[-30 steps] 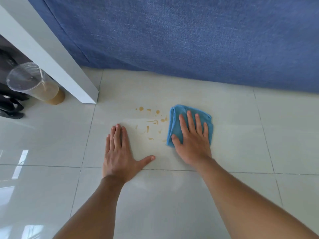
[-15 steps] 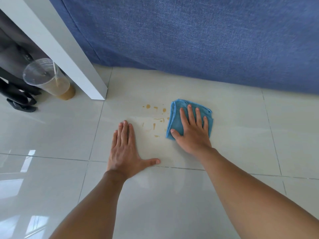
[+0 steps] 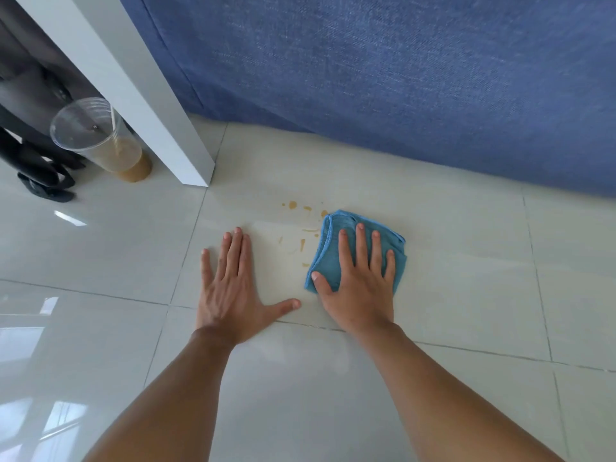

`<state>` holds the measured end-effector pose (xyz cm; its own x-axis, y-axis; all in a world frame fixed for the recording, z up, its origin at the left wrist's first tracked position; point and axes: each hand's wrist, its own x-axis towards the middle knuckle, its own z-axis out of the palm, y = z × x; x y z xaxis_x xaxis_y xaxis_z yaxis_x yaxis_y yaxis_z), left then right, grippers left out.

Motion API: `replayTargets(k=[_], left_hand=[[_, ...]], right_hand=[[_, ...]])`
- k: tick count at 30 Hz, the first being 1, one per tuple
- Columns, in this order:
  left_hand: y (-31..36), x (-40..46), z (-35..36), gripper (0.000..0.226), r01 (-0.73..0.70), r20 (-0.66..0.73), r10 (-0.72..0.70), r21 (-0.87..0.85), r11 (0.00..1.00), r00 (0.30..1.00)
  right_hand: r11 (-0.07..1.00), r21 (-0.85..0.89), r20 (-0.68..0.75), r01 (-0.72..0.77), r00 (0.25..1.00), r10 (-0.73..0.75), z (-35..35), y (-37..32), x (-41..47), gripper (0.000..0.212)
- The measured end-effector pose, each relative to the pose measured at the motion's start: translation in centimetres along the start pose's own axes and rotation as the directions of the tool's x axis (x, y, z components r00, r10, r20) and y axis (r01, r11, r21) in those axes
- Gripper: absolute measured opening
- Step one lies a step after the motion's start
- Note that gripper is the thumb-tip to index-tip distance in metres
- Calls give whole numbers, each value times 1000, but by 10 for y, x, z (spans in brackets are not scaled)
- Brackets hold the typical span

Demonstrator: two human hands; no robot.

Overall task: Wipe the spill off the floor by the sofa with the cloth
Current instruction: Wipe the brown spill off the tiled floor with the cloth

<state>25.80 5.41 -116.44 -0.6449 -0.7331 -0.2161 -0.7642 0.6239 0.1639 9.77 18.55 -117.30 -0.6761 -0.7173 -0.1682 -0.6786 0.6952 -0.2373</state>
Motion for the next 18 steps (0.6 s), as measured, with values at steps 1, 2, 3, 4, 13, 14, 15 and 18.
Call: replayTargets(k=[1, 2, 3, 4, 13, 14, 15, 18], left_hand=[[0, 1, 1, 149, -2, 2, 2, 4, 1000, 1000], [0, 1, 1, 149, -5, 6, 5, 7, 1000, 1000], [1, 1, 1, 148, -9, 10, 9, 6, 1000, 1000], [1, 1, 1, 148, -10, 11, 9, 4, 1000, 1000], [-1, 0, 0, 148, -8, 5, 8, -16, 1000, 1000], [-1, 0, 1, 148, -10, 3, 10, -14, 1000, 1000], [-1, -1, 1, 147, -12, 2, 12, -14, 1000, 1000], [-2, -2, 2, 146, -13, 0, 13, -16, 1000, 1000]], right_hand=[[1000, 12, 4, -11, 1000, 11, 0, -3, 2, 92], [1000, 22, 11, -18, 1000, 17, 0, -5, 4, 92], [999, 33, 18, -22, 1000, 21, 0, -8, 6, 93], [999, 45, 24, -26, 999, 25, -1, -10, 8, 93], [996, 81, 80, -42, 996, 36, -4, -25, 25, 94], [996, 81, 82, -40, 996, 34, -3, -25, 26, 94], [996, 79, 80, -34, 996, 28, -3, -26, 27, 95], [998, 60, 78, 7, 997, -11, -3, -27, 30, 94]])
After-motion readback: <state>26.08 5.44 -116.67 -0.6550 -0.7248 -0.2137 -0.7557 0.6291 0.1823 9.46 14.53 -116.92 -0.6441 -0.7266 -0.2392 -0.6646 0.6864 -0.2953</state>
